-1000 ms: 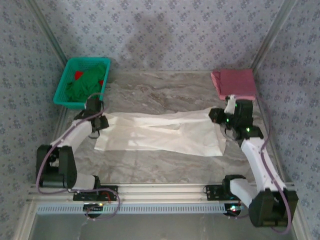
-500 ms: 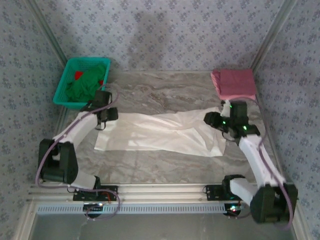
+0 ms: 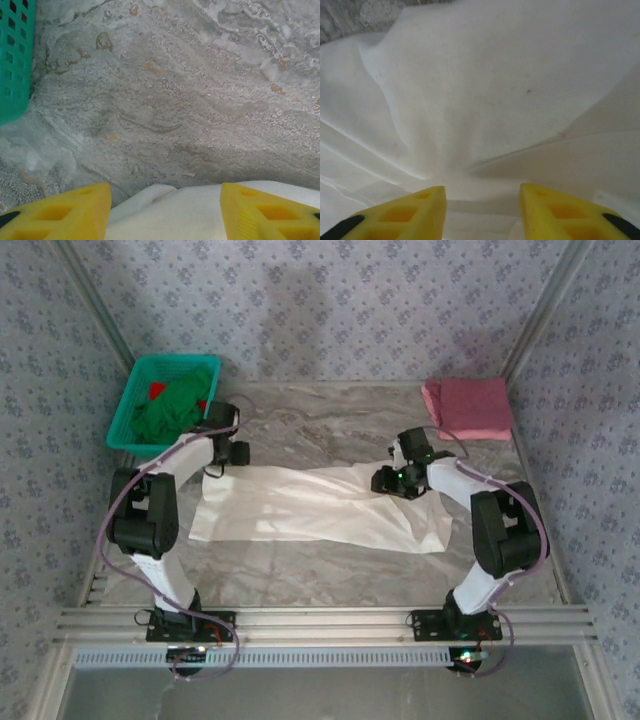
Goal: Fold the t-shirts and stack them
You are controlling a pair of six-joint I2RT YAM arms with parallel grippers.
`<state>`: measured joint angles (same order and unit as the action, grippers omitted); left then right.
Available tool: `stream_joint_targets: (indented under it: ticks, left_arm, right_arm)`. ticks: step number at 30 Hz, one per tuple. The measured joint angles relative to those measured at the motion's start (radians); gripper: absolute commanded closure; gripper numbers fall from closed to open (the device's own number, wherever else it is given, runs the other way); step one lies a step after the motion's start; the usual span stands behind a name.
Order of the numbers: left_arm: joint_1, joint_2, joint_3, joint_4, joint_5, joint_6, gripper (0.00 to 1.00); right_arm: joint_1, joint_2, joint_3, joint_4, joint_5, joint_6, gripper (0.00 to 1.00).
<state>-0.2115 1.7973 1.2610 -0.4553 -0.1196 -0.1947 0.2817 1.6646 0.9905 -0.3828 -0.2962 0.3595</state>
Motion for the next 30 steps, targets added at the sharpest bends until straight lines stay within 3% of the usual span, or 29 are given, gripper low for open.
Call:
stream_joint_targets:
  ticks: [2,4,16,20,25,27,29,30]
  left_arm:
    - [0.0,0.0,-0.006,0.002,0.0,-0.004,0.43]
    - [0.002,0.0,-0.019,0.003,-0.001,-0.008,0.44]
    - [0.035,-0.081,-0.12,-0.016,-0.005,-0.06,0.45]
    - [0.078,-0.107,-0.144,-0.016,0.005,-0.078,0.51]
    - [0.107,-0.137,-0.158,-0.016,0.011,-0.084,0.51]
    - [0.107,-0.143,-0.158,-0.016,0.018,-0.082,0.51]
    - [0.107,-0.143,-0.149,-0.023,0.027,-0.076,0.51]
    - [0.107,-0.142,-0.139,-0.032,0.031,-0.075,0.51]
  right_arm:
    - [0.006,0.001,-0.009,0.014,0.003,-0.014,0.9]
    - [0.006,0.001,-0.019,0.025,0.003,-0.022,1.0]
    - [0.068,-0.2,-0.18,0.037,-0.043,0.003,1.0]
    - [0.129,-0.204,-0.282,0.06,-0.072,0.045,1.0]
    - [0.163,-0.208,-0.345,0.064,-0.085,0.079,1.0]
    - [0.163,-0.219,-0.347,0.06,-0.085,0.082,0.91]
    - [0.163,-0.243,-0.345,0.043,-0.079,0.093,0.74]
    - [0.163,-0.257,-0.34,0.029,-0.077,0.097,0.73]
